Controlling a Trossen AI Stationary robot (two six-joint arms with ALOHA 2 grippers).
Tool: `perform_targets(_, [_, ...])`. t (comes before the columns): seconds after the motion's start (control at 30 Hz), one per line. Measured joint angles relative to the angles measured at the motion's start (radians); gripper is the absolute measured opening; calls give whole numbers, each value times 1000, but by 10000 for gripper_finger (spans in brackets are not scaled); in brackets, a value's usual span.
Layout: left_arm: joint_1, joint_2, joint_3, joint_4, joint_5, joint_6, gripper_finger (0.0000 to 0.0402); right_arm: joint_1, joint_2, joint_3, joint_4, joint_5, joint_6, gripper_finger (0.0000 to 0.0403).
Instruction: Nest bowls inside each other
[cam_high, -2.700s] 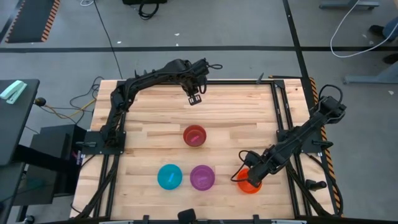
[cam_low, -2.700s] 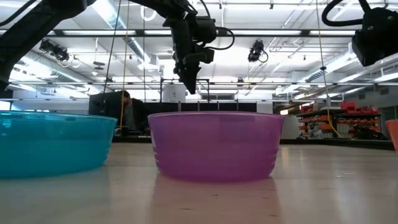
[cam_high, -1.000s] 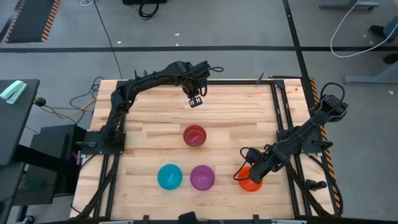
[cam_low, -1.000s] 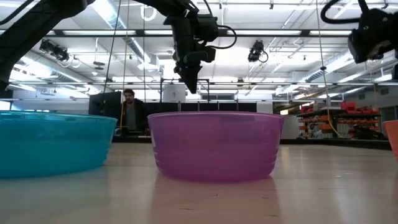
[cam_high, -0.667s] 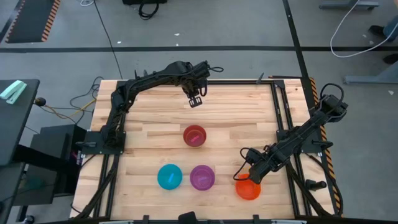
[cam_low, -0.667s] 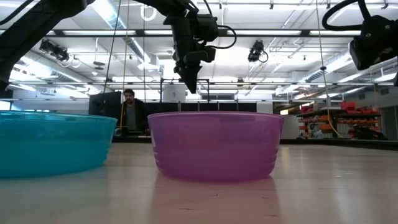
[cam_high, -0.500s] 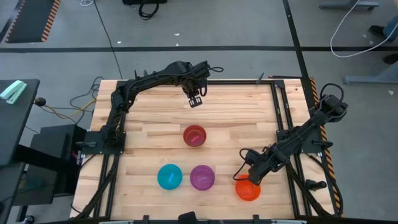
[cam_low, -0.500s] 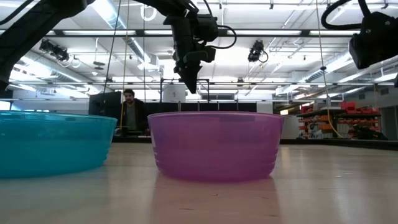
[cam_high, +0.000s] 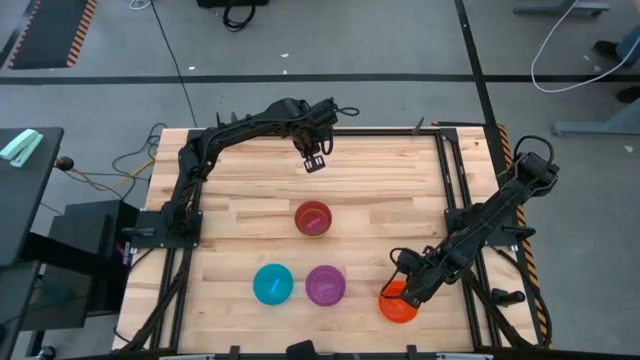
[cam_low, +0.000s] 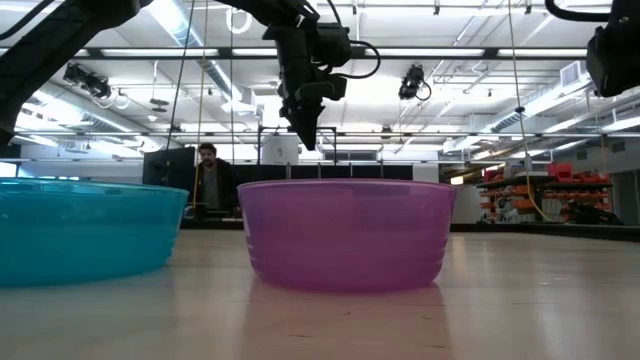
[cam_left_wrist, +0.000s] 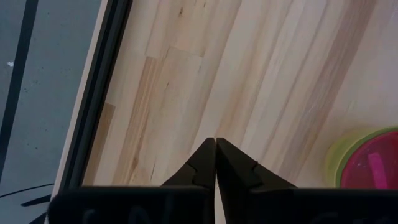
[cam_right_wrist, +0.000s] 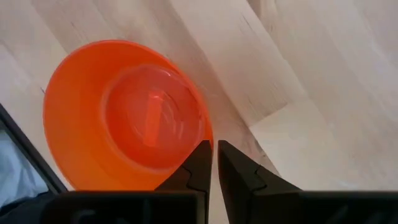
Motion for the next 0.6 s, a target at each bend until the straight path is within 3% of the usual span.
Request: perform_targets(0.6, [-11,0,0,-1,0,-16,15,-1,40,0,-19,41,-22,37])
